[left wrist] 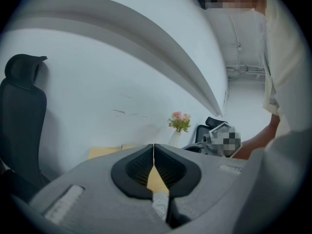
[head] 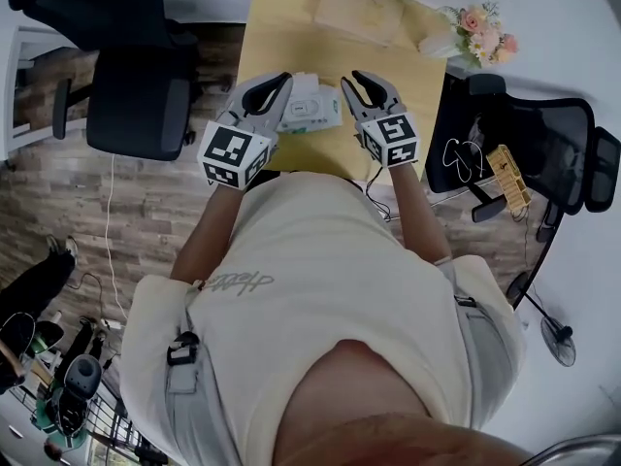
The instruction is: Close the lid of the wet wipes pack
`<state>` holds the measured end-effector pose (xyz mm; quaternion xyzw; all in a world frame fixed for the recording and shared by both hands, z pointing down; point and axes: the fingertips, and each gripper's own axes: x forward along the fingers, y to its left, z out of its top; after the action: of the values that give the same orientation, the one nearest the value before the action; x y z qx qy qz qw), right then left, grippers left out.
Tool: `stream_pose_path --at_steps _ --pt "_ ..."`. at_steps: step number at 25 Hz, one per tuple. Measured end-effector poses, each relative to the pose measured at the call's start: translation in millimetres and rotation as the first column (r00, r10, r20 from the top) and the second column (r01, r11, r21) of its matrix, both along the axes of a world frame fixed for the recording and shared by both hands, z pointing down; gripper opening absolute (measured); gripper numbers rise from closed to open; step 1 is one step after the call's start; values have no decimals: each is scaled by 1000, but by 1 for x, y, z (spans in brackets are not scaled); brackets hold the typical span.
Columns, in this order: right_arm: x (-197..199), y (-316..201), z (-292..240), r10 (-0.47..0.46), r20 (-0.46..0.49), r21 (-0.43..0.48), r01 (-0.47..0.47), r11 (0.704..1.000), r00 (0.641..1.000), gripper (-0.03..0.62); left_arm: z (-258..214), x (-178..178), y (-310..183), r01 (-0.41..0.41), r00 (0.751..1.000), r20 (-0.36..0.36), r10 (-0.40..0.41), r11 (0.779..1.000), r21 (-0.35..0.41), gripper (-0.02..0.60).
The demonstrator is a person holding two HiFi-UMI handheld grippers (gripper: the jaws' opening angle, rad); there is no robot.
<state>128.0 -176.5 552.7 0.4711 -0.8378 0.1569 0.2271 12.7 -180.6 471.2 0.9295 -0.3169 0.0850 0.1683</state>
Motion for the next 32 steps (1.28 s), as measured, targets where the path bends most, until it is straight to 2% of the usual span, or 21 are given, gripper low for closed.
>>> stream_pose_path --at_steps 6,13,17,23,32 --pt "-10 -10 50 -27 13 -115 28 993 1000 74 14 -5 -14 -5 1000 16 6 1000 -25 17" --pt "-23 -20 97 -96 -6 -223 92 970 995 74 25 -5 -29 -4 1000 15 4 999 -48 17" --pt "-30 -25 122 -100 36 -313 106 944 994 74 31 -12 -32 14 1000 17 -13 998 -69 17" --pt "-34 -30 153 -139 50 -420 147 896 989 74 40 -21 -33 33 999 28 -31 995 -97 17" --pt "-37 -28 176 -194 69 -501 202 842 979 74 46 -28 -31 43 999 35 -39 992 -119 17"
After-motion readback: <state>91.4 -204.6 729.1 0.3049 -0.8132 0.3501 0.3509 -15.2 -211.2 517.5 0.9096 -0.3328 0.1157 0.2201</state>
